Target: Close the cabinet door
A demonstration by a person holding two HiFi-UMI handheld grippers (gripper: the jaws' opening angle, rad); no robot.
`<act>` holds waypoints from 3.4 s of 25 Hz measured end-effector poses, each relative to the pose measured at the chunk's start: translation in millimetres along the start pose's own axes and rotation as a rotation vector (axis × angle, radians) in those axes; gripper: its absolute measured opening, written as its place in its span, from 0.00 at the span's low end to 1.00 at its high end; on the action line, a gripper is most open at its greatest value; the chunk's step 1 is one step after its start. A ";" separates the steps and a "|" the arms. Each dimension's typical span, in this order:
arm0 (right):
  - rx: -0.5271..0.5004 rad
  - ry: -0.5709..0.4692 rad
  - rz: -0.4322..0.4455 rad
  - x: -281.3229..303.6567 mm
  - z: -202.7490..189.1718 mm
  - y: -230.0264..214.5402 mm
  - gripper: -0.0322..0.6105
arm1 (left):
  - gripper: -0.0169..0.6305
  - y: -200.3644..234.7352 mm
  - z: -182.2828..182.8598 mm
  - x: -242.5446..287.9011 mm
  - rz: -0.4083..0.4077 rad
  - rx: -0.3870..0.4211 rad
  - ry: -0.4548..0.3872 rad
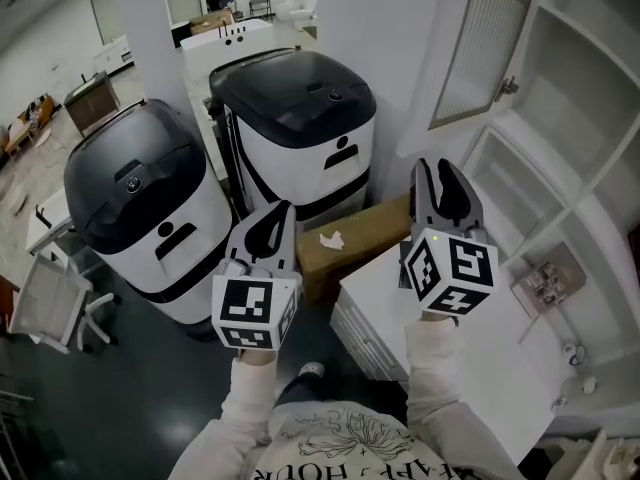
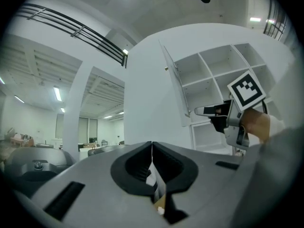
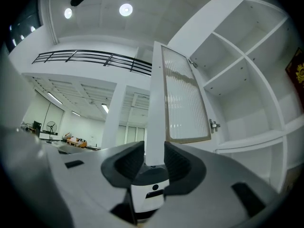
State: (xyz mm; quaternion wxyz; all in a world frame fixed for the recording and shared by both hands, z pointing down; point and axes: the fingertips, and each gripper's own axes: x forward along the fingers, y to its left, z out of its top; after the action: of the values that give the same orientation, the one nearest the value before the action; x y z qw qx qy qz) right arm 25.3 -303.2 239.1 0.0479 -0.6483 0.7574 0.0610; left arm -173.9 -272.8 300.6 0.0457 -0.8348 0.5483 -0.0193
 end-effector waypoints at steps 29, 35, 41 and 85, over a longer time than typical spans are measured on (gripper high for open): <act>-0.145 0.021 -0.264 79.8 25.8 0.3 0.29 | 0.03 56.6 -11.9 82.1 -0.125 -0.062 -0.027; -0.126 0.016 -0.277 74.4 27.0 -0.5 0.28 | 0.03 49.7 -14.4 88.7 -0.166 -0.066 -0.029; -0.107 0.007 -0.287 62.8 27.1 -3.8 0.28 | 0.03 34.4 -12.4 94.9 -0.235 -0.060 -0.043; -0.095 -0.043 -0.441 -86.3 41.8 -150.3 0.15 | 0.03 -207.4 4.3 126.1 -0.697 -0.066 -0.050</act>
State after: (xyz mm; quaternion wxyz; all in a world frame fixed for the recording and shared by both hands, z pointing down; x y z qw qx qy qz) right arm 186.9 -235.4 206.3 0.0458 -0.7984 0.5923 0.0985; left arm 66.2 -306.3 314.3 0.0225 -0.9730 0.2296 0.0045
